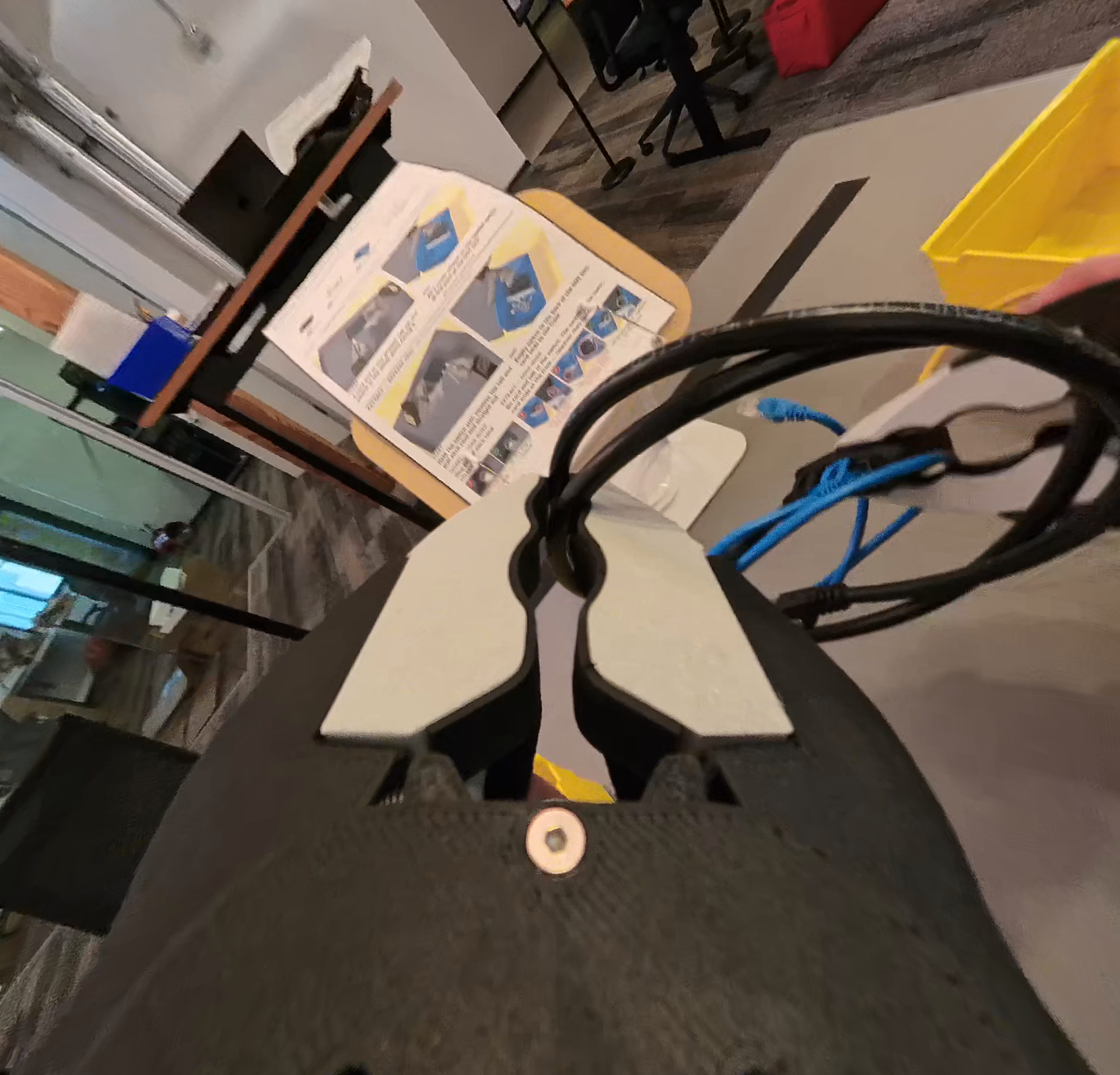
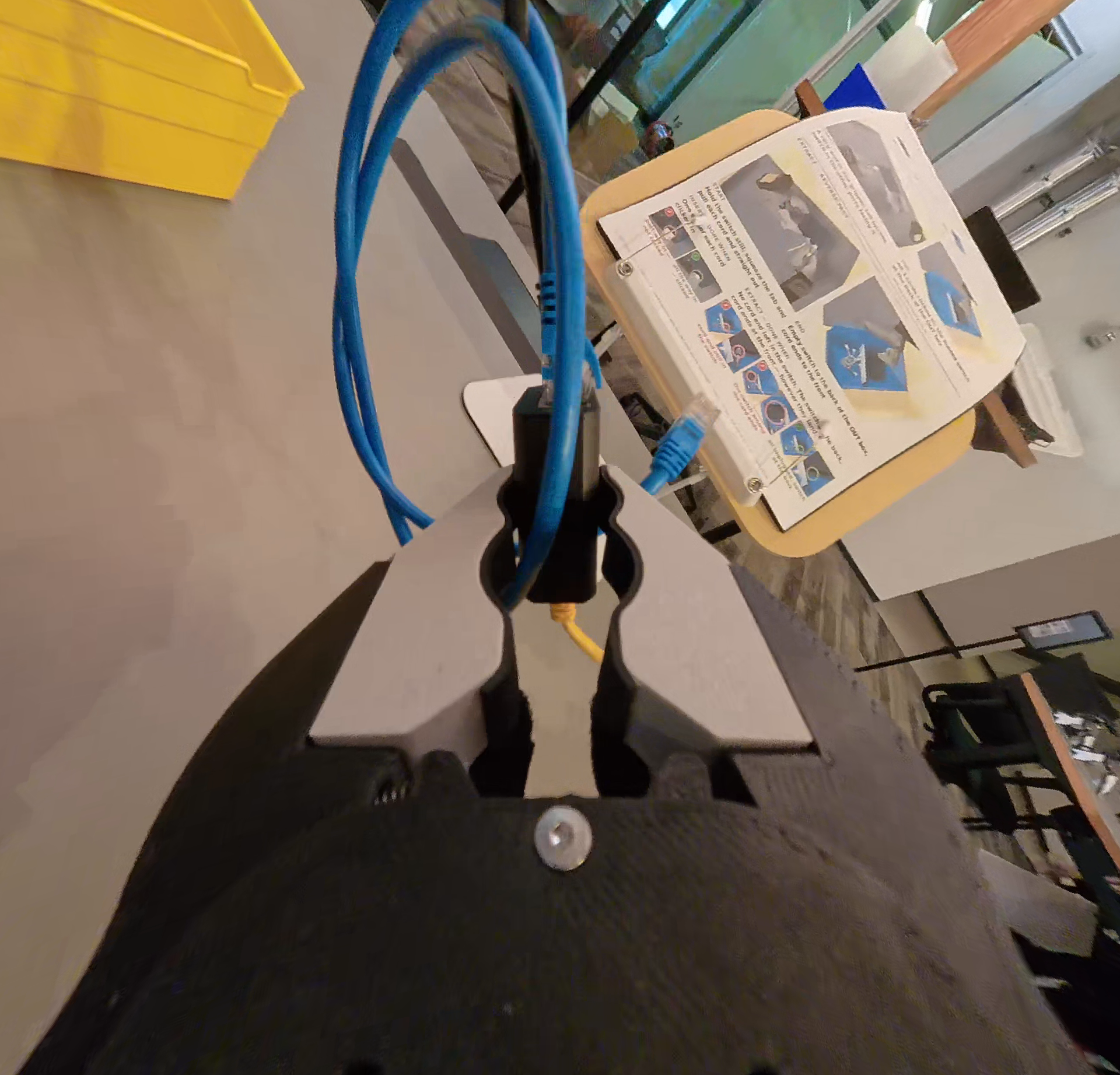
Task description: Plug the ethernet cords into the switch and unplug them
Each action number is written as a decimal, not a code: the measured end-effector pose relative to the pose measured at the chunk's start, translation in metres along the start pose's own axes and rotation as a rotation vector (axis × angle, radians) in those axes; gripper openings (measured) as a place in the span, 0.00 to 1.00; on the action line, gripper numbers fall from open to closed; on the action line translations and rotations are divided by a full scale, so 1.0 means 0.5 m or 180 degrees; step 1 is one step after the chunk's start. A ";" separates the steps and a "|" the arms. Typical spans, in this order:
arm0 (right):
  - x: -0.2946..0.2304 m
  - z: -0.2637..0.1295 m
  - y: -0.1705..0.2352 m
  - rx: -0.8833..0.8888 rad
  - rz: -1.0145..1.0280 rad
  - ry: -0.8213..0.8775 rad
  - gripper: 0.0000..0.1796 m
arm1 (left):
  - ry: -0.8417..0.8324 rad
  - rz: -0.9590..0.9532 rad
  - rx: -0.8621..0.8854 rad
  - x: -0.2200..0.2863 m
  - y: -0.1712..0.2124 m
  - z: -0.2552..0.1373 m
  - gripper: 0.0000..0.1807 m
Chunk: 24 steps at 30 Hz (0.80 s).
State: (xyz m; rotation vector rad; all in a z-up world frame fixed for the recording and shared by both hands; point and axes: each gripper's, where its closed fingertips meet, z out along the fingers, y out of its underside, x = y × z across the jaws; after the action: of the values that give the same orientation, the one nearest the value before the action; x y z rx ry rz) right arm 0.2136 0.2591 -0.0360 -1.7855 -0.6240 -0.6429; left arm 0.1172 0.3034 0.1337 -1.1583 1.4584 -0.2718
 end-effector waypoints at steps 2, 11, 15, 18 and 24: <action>-0.004 0.000 0.007 -0.0074 -0.0201 -0.0003 0.12 | 0.0136 0.0005 -0.0113 0.014 0.048 0.005 0.04; -0.036 0.025 0.051 -0.0390 -0.0659 -0.0043 0.12 | 0.1521 -0.0513 -0.0254 0.109 0.138 -0.064 0.36; -0.048 0.032 0.054 -0.0467 -0.0759 -0.0140 0.12 | 0.2148 0.0105 0.0146 0.228 0.081 -0.134 0.19; -0.059 0.034 0.042 -0.0445 -0.0760 -0.0198 0.12 | 0.2069 0.0506 -0.0137 0.320 0.095 -0.099 0.20; -0.089 0.019 0.026 -0.0355 -0.0880 -0.0368 0.12 | 0.1241 0.0985 -0.0448 0.355 0.169 0.041 0.27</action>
State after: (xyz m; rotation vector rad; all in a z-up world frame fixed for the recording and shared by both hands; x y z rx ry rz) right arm 0.1918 0.2600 -0.0780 -1.8662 -0.9408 -0.7773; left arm 0.1271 0.2179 -0.0440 -1.0058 2.0022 -0.1868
